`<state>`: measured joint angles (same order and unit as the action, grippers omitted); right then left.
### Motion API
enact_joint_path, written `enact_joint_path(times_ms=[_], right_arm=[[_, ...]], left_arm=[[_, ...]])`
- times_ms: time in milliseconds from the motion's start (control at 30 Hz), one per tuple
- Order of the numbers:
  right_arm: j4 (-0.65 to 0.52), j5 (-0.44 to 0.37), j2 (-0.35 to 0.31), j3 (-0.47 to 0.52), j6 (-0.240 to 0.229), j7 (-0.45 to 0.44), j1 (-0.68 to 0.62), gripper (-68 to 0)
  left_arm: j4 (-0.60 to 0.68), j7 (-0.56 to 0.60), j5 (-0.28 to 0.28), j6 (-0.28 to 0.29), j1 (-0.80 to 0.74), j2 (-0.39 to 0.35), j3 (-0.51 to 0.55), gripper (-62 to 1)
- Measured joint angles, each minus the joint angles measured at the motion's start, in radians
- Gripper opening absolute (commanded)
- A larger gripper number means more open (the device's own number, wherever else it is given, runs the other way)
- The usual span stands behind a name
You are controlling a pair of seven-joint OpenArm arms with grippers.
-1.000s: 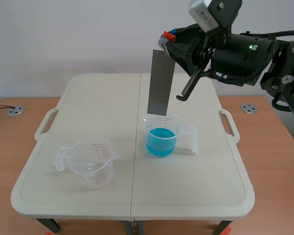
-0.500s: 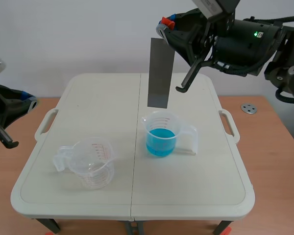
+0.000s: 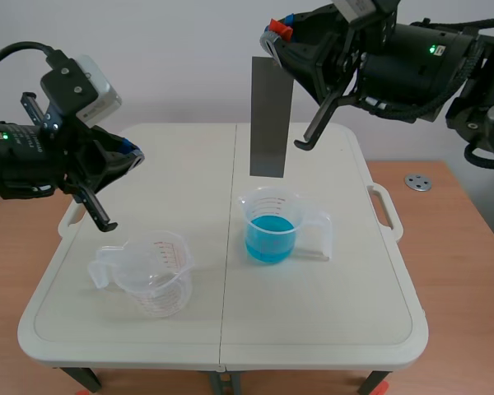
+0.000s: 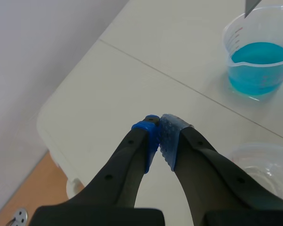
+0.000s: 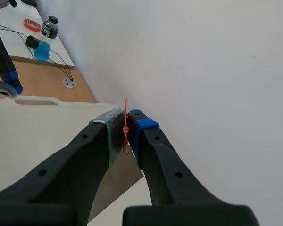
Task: Hold the metal plate by the orange handle, dip it into the blue solution, take it out and point at it, then put the plate back in the beaker on the left.
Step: 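Raise the plate and point at it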
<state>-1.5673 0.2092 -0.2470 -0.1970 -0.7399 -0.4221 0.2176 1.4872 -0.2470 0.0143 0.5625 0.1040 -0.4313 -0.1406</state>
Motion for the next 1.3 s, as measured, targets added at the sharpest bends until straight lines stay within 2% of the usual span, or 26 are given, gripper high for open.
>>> enact_joint_path(times_ms=[300, 467, 633, 933, 1300], right_arm=[[0.000, 0.000, 0.000, 0.000, 0.000, 0.000, 0.000, -66.2], [0.000, 0.000, 0.000, 0.000, 0.000, 0.000, 0.000, -66.2], [0.000, 0.000, 0.000, 0.000, 0.000, 0.000, 0.000, -66.2], [0.000, 0.000, 0.000, 0.000, 0.000, 0.000, 0.000, -66.2], [0.000, 0.000, 0.000, 0.000, 0.000, 0.000, 0.000, -66.2]], left_arm=[[-0.108, 0.000, -0.101, 0.000, 0.083, 0.087, -0.090, -59.6], [-0.158, 0.001, -0.105, 0.000, 0.124, 0.116, -0.117, -59.6], [-0.166, 0.003, -0.152, 0.000, 0.145, 0.132, -0.153, -59.6], [-0.166, 0.004, -0.172, 0.008, 0.156, 0.135, -0.231, -59.6], [-0.166, 0.012, -0.172, 0.008, 0.176, 0.135, -0.234, -59.6]])
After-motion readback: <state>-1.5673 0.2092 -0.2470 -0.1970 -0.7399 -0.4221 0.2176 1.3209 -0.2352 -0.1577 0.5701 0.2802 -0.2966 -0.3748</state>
